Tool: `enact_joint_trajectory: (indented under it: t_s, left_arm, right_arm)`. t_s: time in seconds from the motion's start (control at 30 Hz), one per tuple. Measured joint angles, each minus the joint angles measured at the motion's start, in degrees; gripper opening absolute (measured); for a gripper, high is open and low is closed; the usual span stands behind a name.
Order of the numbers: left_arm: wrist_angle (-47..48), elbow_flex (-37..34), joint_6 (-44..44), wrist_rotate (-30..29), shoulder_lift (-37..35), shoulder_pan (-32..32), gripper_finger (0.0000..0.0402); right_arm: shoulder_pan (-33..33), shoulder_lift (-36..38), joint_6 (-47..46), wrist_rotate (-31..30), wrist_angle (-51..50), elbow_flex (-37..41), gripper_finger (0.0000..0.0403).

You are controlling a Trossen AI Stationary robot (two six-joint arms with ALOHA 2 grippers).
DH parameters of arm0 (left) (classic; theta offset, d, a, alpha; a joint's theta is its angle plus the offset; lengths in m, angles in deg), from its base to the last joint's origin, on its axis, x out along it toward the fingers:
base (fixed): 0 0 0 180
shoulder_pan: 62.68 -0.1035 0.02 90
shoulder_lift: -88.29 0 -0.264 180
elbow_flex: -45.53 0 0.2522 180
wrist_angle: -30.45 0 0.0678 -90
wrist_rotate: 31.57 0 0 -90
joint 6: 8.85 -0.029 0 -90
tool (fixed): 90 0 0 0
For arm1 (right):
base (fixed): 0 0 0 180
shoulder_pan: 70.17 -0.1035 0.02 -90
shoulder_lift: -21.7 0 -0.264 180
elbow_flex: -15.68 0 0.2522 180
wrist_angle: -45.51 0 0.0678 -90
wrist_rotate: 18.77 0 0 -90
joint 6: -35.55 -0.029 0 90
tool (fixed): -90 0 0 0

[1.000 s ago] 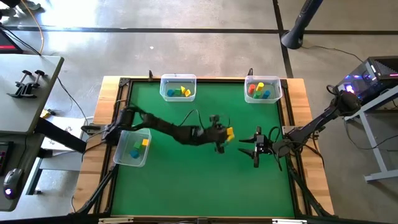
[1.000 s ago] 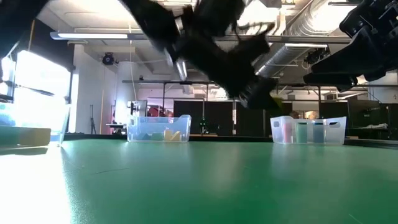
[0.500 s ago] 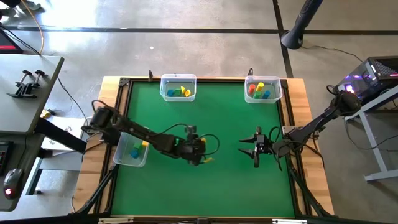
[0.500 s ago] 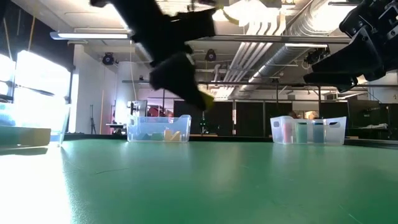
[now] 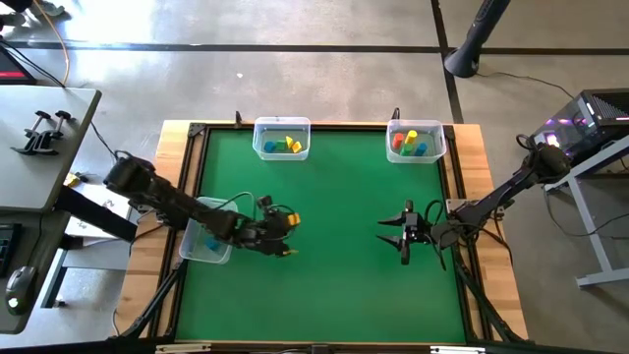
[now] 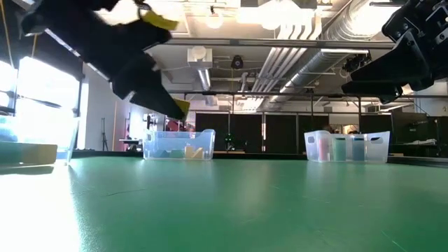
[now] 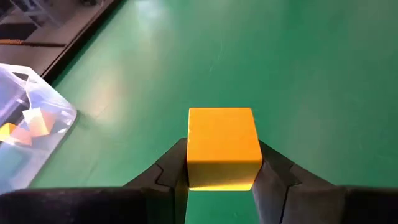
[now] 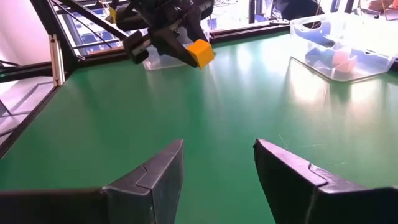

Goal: Sort blocks by size
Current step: Put the yellow square block into the bottom transparent bin

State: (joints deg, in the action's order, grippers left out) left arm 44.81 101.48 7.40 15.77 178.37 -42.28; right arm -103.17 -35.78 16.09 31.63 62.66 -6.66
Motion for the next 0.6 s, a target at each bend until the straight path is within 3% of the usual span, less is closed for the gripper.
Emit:
enact_joint_trajectory:
  t_s: [0.33, 0.5, 0.6]
  left_arm:
    - [-23.1, -15.1, 1.2, -6.2, -8.0, 3.9, 0.0109]
    - [-52.1, -19.1, -13.8, -9.3, -7.9, 7.0, 0.0109]
    - [-63.4, -19.7, -23.2, -9.2, -7.8, 8.8, 0.0109]
  right_arm:
    - [0.0, 0.0, 0.0, -0.3, 0.2, 0.0, 0.0193]
    - [0.0, 0.0, 0.1, -2.0, 0.1, 0.0, 0.0193]
    - [0.0, 0.0, 0.0, -2.3, 0.2, 0.0, 0.0193]
